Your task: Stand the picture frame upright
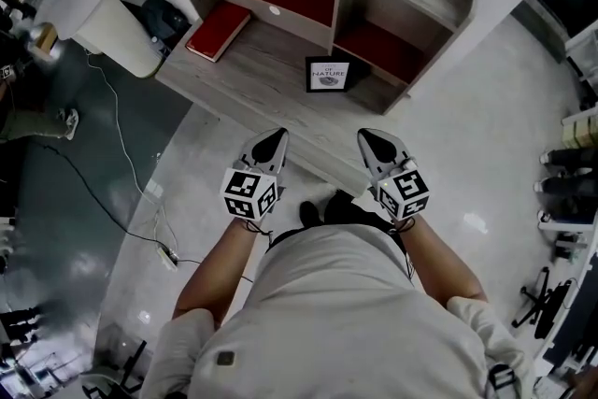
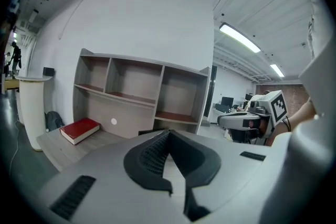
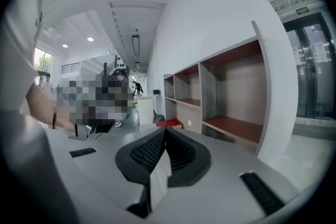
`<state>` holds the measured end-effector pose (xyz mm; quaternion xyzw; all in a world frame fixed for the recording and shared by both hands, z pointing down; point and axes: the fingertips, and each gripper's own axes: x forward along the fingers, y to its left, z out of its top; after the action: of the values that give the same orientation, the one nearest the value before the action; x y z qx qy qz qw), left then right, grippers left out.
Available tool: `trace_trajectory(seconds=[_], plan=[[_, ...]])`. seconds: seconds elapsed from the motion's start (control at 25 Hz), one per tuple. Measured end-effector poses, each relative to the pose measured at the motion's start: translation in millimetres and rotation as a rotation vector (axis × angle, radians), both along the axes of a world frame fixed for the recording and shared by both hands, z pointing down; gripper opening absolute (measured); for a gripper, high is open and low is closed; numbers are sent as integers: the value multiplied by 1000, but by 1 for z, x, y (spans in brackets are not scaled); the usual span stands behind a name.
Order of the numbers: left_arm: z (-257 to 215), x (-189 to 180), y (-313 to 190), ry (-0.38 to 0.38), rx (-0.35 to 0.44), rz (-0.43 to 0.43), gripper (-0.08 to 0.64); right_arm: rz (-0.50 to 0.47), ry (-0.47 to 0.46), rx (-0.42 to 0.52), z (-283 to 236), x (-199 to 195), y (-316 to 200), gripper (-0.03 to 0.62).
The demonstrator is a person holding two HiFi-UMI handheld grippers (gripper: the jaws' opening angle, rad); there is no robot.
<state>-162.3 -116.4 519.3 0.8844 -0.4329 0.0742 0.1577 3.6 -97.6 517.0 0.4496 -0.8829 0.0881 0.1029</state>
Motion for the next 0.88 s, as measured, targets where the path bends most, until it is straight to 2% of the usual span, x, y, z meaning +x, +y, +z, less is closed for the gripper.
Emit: trace_trajectory(seconds=[0.44, 0.88], plan=[[-15, 19, 15, 3, 30, 14, 17, -31, 4, 10, -14, 19, 17, 20], [-32, 73, 44, 17, 47, -15, 17, -76, -22, 13, -26, 77, 42, 20]])
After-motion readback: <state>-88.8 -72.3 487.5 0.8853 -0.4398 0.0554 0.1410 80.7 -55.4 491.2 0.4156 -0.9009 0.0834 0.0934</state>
